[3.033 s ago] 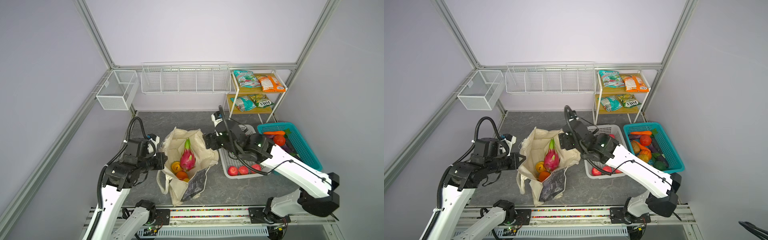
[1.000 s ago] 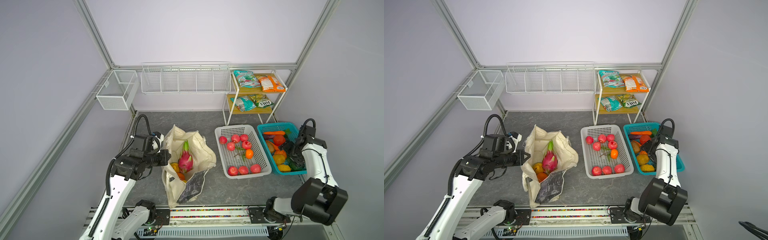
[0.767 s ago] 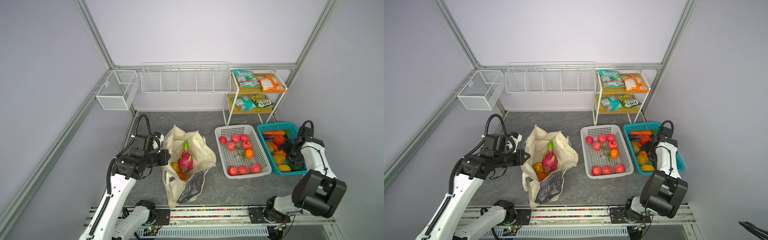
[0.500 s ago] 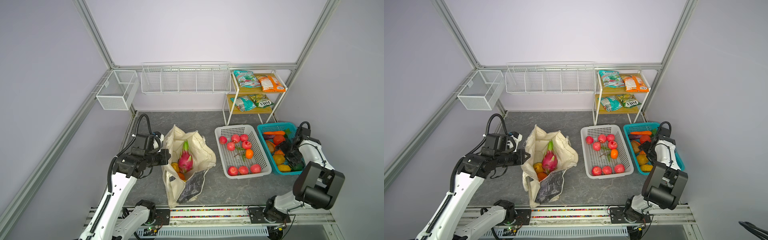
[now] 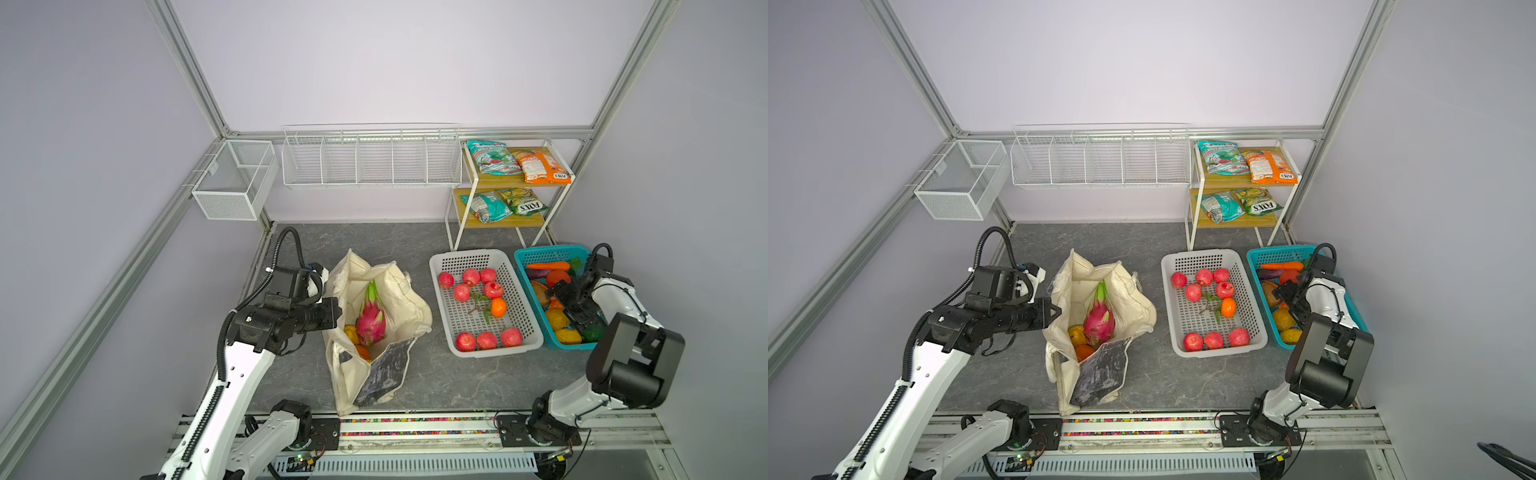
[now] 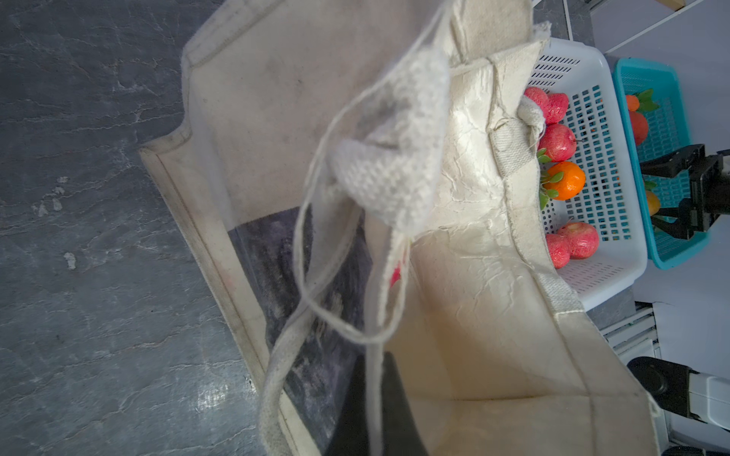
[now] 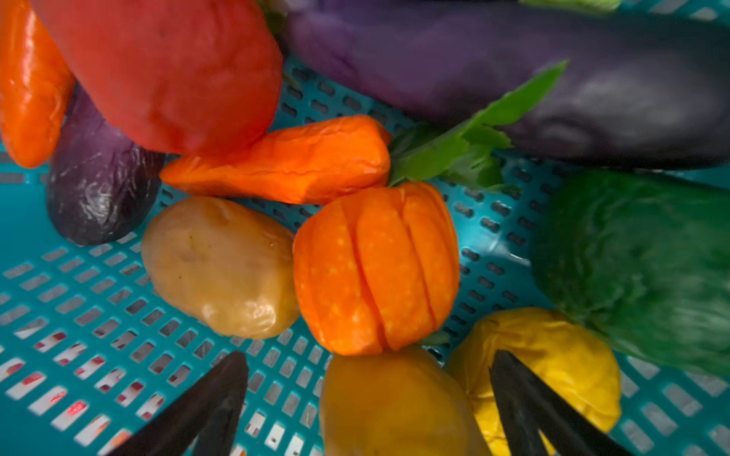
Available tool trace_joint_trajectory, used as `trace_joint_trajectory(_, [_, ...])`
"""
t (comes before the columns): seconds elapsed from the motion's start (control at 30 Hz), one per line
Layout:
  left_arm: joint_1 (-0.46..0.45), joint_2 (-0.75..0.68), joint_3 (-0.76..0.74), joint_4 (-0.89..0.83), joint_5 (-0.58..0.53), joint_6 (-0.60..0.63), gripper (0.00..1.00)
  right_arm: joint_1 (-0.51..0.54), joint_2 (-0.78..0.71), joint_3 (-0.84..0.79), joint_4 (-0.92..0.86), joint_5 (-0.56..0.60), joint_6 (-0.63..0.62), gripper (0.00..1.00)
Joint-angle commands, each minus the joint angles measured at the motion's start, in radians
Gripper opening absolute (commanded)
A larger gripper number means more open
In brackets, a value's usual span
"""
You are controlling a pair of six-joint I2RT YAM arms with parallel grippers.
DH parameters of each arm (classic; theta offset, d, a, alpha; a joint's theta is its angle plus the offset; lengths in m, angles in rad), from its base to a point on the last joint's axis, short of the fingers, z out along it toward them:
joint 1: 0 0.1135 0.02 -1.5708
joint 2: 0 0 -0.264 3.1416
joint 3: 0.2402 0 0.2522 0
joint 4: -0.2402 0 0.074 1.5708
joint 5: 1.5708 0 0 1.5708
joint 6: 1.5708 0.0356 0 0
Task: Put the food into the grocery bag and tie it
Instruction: 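Lower the right gripper onto the yellow mango in the teal basket, then close the right gripper on the yellow mango and lift it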
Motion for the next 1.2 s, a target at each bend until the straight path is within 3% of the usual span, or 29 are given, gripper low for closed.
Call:
trace_joint_trajectory(0.0, [-0.001,0.001,0.025,-0.016,-0.022,0.000,0.00,0.005,0.004,-0.021,0.013,-0.006,0.013,0.93])
trace_joint_trajectory(0.3, [-0.001,-0.007,0.023,-0.018,-0.029,0.005,0.00,0.006,-0.037,-0.047,0.037,0.000,0.010,0.63])
trace_joint_trajectory(0.57, [-0.001,-0.017,0.019,-0.023,-0.032,0.007,0.00,0.005,-0.092,-0.045,0.017,-0.005,0.011,0.49])
trace_joint_trajectory(1.17, [-0.001,-0.020,0.015,-0.002,-0.018,0.005,0.00,0.084,-0.361,0.100,-0.173,-0.050,0.018,0.42])
